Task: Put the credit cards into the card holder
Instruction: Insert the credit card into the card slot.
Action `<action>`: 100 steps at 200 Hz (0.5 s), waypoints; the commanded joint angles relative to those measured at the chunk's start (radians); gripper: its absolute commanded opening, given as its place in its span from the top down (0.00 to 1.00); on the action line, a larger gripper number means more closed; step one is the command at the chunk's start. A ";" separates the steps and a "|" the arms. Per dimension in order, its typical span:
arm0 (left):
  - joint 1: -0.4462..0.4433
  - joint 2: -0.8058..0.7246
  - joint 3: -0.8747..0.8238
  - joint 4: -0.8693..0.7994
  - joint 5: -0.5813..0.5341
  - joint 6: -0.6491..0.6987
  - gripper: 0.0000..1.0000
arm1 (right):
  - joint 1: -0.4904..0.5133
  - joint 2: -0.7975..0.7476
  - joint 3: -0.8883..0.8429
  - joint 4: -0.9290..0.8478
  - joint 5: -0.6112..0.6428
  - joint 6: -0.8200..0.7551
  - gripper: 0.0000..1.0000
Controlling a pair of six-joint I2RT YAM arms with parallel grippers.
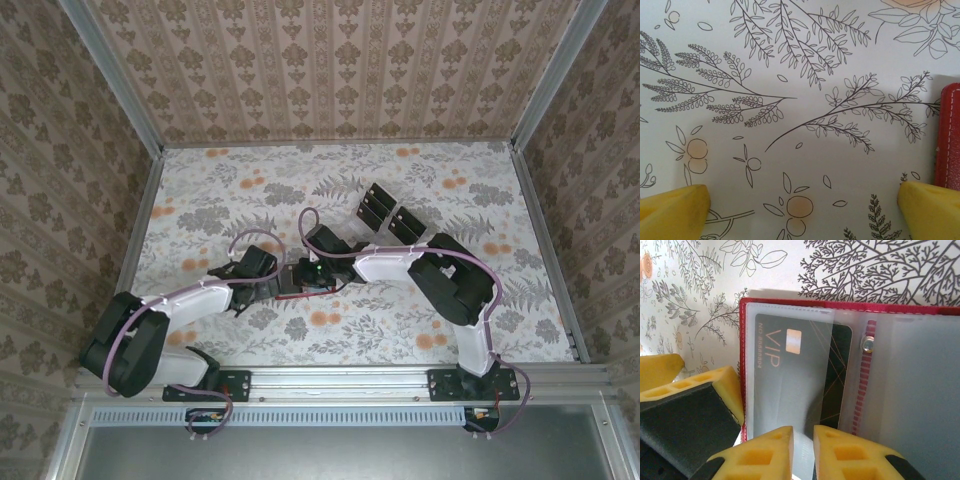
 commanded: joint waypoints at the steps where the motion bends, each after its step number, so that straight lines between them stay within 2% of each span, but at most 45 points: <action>1: -0.003 -0.037 -0.021 -0.030 0.015 -0.006 0.00 | -0.009 -0.048 0.011 -0.043 0.023 -0.019 0.79; 40: 0.003 -0.079 0.000 -0.069 -0.009 0.020 0.00 | -0.016 -0.073 0.015 -0.100 0.068 -0.055 0.69; 100: 0.006 -0.041 -0.004 -0.059 -0.013 0.023 0.00 | -0.017 -0.055 0.014 -0.104 0.077 -0.059 0.68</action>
